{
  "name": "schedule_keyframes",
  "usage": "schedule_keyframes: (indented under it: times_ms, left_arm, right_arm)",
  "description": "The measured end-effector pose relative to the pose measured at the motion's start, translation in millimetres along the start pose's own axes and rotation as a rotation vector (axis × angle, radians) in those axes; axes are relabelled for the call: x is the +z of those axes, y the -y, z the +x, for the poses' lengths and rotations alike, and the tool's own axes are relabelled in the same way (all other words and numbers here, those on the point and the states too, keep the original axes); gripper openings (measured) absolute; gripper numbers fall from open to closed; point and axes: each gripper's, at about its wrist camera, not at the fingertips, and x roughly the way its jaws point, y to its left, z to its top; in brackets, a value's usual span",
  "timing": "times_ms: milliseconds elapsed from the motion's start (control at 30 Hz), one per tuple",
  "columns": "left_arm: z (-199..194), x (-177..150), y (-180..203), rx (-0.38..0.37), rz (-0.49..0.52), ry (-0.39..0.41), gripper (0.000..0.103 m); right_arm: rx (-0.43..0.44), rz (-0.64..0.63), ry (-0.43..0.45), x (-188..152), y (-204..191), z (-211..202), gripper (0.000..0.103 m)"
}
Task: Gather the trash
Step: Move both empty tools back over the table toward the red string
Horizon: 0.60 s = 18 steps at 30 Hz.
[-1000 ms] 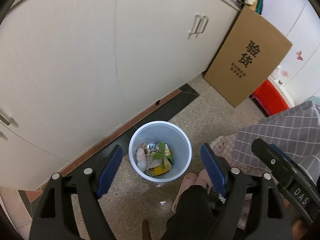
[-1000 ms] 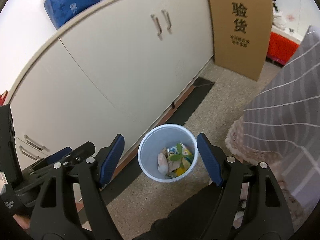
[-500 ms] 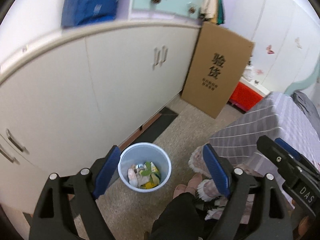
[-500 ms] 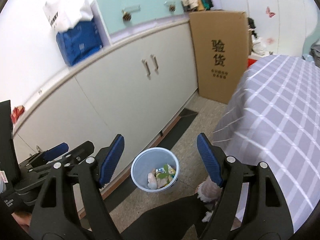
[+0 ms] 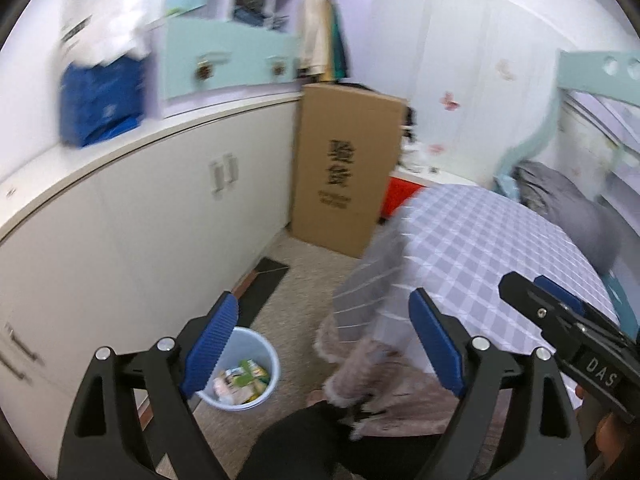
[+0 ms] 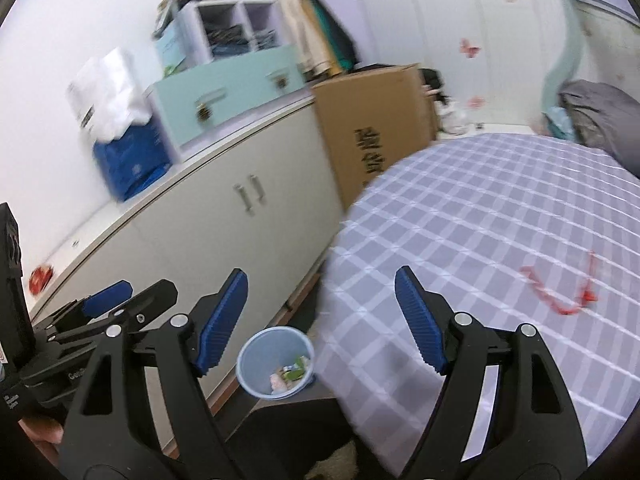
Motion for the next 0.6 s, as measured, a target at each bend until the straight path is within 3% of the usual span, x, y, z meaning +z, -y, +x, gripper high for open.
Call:
schedule_keyframes:
  times_ms: [267, 500, 600]
  left_arm:
    - [18, 0, 102, -0.138, 0.140, -0.039, 0.085]
    - [48, -5, 158, -0.202, 0.176, -0.117, 0.085]
    - [61, -7, 177, -0.214, 0.199, -0.150, 0.085]
  right_arm:
    - [-0.163, 0.119, -0.009, -4, 106, -34, 0.075]
    - [-0.269, 0.184, -0.104, -17, 163, -25, 0.075]
    - [-0.284, 0.193, -0.140, -19, 173, -14, 0.063]
